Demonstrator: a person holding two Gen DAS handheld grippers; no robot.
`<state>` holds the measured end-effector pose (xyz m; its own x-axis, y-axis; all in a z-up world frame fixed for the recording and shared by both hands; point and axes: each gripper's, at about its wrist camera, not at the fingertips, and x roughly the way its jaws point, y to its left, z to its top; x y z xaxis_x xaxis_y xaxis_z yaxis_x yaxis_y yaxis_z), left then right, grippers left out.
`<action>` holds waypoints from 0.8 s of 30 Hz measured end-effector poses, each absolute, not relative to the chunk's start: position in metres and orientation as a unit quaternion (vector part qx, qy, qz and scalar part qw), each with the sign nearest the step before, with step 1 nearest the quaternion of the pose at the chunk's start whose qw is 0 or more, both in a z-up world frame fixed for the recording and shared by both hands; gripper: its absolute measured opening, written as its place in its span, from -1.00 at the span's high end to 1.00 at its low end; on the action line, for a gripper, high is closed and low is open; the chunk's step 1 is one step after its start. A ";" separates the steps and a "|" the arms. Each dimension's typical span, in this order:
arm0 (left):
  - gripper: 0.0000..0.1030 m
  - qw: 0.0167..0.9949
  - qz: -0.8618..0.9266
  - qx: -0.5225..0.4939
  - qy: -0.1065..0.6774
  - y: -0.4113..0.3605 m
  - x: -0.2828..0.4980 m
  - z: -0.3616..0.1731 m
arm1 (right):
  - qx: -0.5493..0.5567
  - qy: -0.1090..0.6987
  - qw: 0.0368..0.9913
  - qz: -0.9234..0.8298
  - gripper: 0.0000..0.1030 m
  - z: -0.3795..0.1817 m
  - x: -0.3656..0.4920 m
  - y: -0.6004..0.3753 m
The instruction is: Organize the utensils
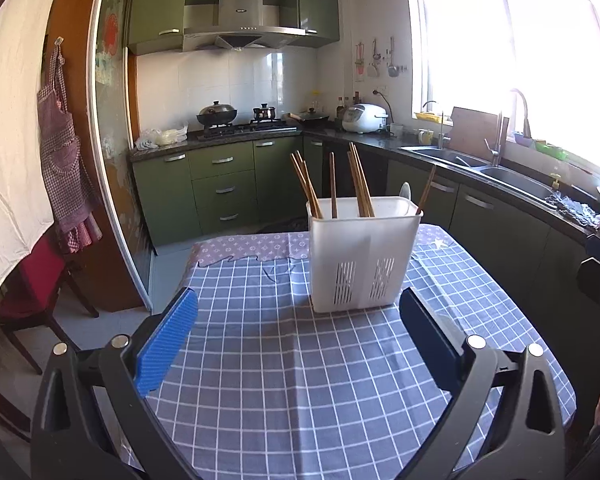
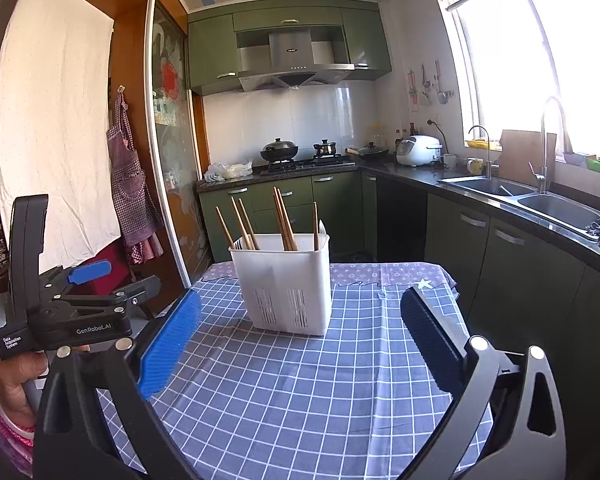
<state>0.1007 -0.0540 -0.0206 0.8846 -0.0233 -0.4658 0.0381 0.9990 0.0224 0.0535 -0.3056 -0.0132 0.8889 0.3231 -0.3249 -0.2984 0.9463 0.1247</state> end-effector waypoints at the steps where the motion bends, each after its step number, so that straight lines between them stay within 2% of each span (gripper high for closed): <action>1: -0.86 0.970 -0.017 0.013 0.243 -0.052 0.094 -0.023 | 0.033 0.174 0.971 0.158 -0.91 -0.015 0.048 -0.305; 24: -0.86 0.972 -0.005 0.019 0.234 -0.048 0.036 -0.013 | 0.041 0.170 0.974 0.143 -0.91 -0.007 -0.001 -0.312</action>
<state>0.0362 -0.0476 -0.0131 0.8905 -0.0006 -0.4549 0.0181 0.9992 0.0343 -0.0005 -0.3119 -0.0065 0.9014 0.2930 -0.3189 -0.2655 0.9556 0.1276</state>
